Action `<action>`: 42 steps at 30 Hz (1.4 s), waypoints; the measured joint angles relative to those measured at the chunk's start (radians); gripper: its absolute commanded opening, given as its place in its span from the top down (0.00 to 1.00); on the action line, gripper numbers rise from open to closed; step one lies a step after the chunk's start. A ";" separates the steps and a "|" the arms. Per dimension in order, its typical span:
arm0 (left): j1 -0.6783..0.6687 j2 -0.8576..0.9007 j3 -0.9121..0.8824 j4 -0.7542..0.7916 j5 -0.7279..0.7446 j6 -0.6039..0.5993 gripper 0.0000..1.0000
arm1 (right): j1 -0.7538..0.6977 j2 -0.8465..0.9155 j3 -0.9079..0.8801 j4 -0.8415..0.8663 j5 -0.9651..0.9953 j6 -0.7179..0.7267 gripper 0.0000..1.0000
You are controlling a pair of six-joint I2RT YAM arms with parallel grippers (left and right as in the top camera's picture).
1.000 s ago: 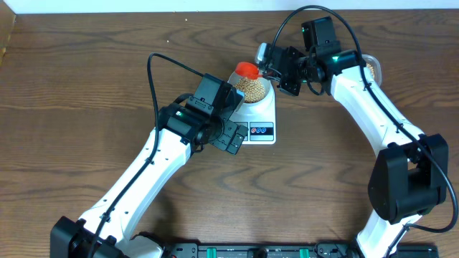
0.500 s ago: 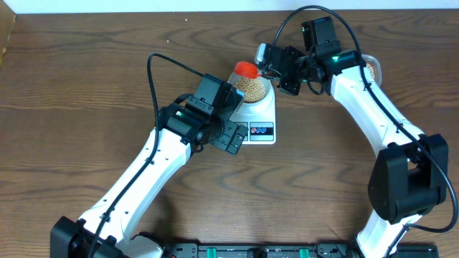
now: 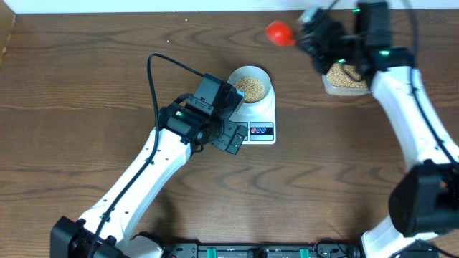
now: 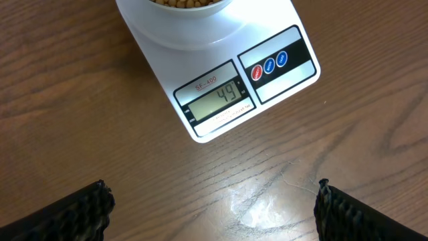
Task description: Scoop item into bowl and weigh 50g on scale
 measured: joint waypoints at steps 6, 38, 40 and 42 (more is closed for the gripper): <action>0.000 0.000 0.000 0.000 0.000 0.000 0.02 | -0.137 -0.049 0.002 -0.039 0.061 0.236 0.99; 0.000 0.000 0.000 0.000 0.000 0.000 0.02 | -0.257 -0.049 0.002 -0.263 0.268 0.409 0.98; 0.000 0.000 0.000 0.000 0.000 0.000 0.02 | -0.257 -0.049 0.002 -0.263 0.268 0.409 0.99; 0.000 0.000 0.000 0.000 0.000 0.000 0.02 | -0.257 -0.049 0.002 -0.263 0.268 0.409 0.99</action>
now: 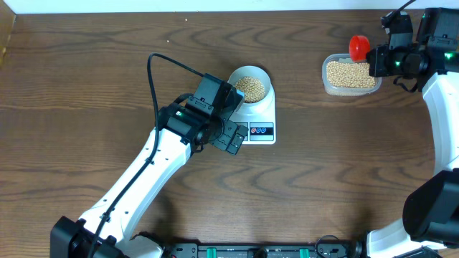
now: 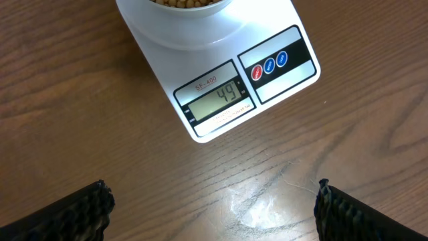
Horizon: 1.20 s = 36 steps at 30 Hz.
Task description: Scoop item into bowl and weigh 50g on scale
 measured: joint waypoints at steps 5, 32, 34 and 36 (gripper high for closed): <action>0.000 0.000 0.000 0.000 0.000 0.000 0.02 | 0.000 0.002 0.000 -0.006 0.000 0.006 0.99; 0.000 0.000 0.000 0.000 0.000 0.000 0.02 | 0.038 0.052 -0.007 -0.045 -0.010 0.112 0.99; 0.000 0.000 0.000 0.000 0.000 0.000 0.02 | 0.038 0.052 -0.007 -0.038 -0.010 0.112 0.99; 0.000 0.000 0.000 0.000 0.000 0.000 0.02 | 0.038 0.051 -0.007 -0.024 -0.009 0.113 0.99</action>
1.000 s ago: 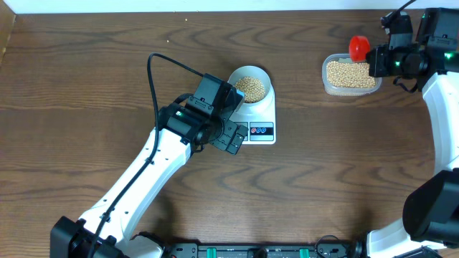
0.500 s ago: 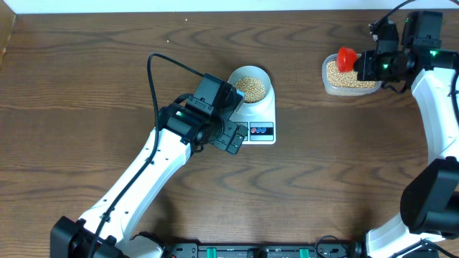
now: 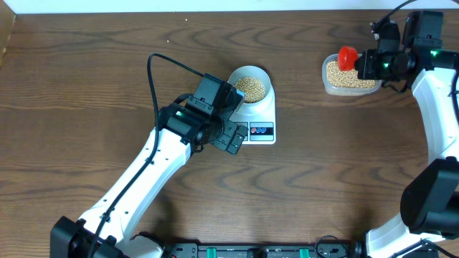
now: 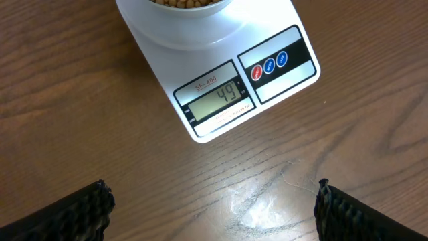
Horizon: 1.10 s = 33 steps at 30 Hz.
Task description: Scoop item into bowl and weigh 50g on scale
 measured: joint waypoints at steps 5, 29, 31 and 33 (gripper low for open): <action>0.000 0.000 0.000 0.000 0.000 0.000 0.02 | 0.000 0.000 0.000 0.025 0.000 0.002 0.99; 0.000 0.000 0.000 0.000 0.000 0.000 0.02 | 0.000 0.059 0.000 0.019 0.027 -0.047 0.98; 0.000 0.000 0.000 0.000 0.000 0.000 0.02 | 0.000 0.060 0.000 0.015 0.030 -0.059 0.98; 0.000 0.000 0.000 0.000 0.000 0.000 0.02 | 0.000 0.060 0.000 0.014 0.032 -0.066 0.98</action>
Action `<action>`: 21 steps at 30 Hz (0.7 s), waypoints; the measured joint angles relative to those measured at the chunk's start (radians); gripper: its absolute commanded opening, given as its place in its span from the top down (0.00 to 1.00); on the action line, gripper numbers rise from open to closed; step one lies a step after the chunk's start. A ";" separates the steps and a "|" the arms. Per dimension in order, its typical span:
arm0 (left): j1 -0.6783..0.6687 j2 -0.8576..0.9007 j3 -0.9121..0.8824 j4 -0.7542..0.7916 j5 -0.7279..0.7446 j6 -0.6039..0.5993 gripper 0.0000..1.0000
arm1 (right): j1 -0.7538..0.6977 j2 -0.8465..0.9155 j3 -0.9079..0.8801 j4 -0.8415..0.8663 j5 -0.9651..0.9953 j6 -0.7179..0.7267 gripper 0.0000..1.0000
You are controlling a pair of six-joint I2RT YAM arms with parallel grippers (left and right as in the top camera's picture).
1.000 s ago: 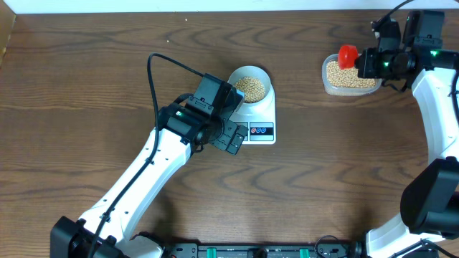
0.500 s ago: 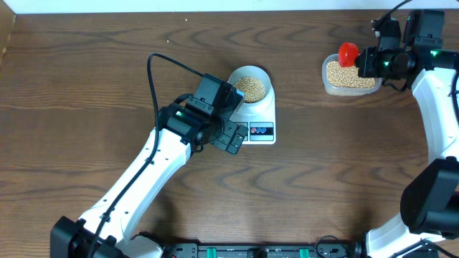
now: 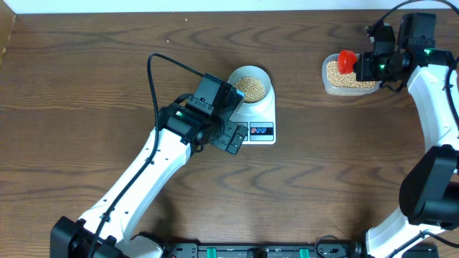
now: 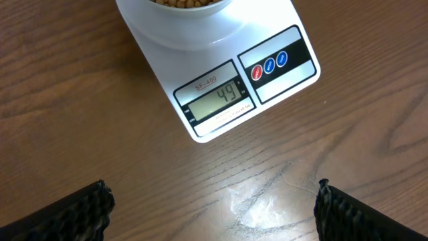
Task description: Scoop item into bowl and weigh 50g on scale
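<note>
A white scale (image 3: 259, 120) carries a white bowl (image 3: 250, 86) of tan beans; in the left wrist view its display (image 4: 221, 94) reads 49, and only the bowl's (image 4: 177, 23) lower side shows. My left gripper (image 3: 231, 137) hovers open just in front of the scale, its fingers (image 4: 73, 214) wide apart over bare wood. At the far right my right gripper (image 3: 363, 64) is shut on a red scoop (image 3: 347, 59), whose head sits over the beans in the clear container (image 3: 350, 77).
The dark wooden table (image 3: 100, 64) runs to a pale wall at the back. My left arm's black cable (image 3: 154, 72) loops left of the scale. A black rail (image 3: 258, 251) lines the front edge.
The right gripper and red scoop have barely shifted, still at the container's beans. The left gripper is in the same place, and the display still reads 49.
First the right gripper held the red scoop in the air between bowl and container. Then the scoop was at the container's back right rim, then over its beans, where it stays. The left gripper stayed open before the scale, which read 49 throughout.
</note>
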 measured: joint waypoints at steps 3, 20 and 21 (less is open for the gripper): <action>0.000 0.000 0.000 0.000 0.000 0.000 0.02 | 0.000 0.001 0.000 -0.002 0.001 -0.006 0.99; 0.000 0.000 0.000 0.000 0.000 0.000 0.02 | 0.000 0.050 0.000 -0.021 0.003 -0.025 0.99; 0.000 0.000 0.000 0.000 0.000 0.000 0.02 | 0.000 0.050 0.000 -0.021 0.003 -0.025 0.99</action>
